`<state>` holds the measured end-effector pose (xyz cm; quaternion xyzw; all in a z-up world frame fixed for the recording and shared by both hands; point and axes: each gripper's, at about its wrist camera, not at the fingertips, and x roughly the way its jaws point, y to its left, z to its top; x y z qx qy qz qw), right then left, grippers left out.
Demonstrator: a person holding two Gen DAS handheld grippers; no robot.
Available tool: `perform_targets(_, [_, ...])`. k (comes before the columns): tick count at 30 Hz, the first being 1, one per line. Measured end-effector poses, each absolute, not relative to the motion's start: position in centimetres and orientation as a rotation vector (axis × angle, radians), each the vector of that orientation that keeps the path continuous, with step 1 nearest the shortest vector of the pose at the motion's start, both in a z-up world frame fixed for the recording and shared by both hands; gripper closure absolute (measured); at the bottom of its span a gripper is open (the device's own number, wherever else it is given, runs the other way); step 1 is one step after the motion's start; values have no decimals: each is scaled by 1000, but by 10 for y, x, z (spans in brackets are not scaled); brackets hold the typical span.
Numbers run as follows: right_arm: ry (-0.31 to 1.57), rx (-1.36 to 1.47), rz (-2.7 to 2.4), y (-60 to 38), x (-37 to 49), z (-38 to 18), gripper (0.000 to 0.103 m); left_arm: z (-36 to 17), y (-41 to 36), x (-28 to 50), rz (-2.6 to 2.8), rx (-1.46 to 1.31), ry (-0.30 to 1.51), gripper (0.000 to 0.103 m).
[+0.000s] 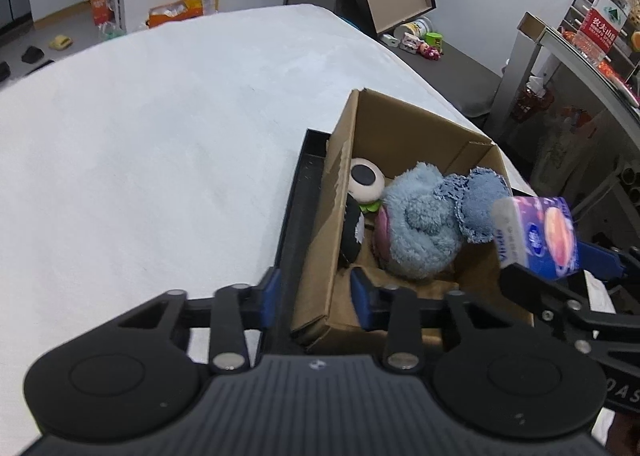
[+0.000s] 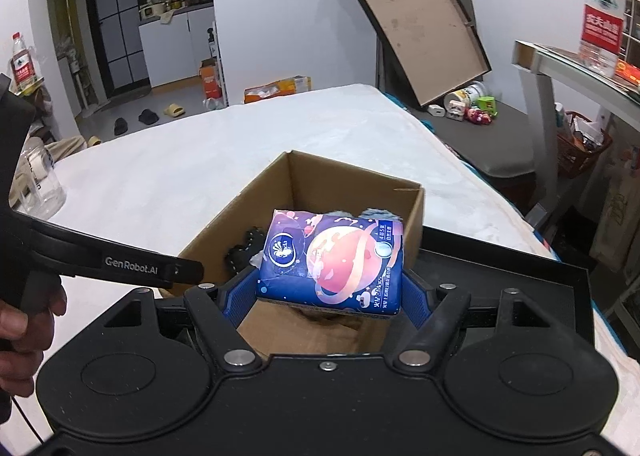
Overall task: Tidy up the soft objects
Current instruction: 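Lift the packet over the box and lower it inside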
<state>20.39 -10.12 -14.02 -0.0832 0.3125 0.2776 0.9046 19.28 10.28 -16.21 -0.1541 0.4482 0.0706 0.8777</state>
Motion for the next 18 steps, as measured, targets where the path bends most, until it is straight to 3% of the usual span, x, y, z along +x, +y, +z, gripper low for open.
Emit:
perform_targets(12, [663,-203,573,-75,206,-145,30,-165,109,187,111,-360,926,86])
perform_targets(18, [658,-230,561,-72,204,-146,20,-165,111,187,106,-367,930,86])
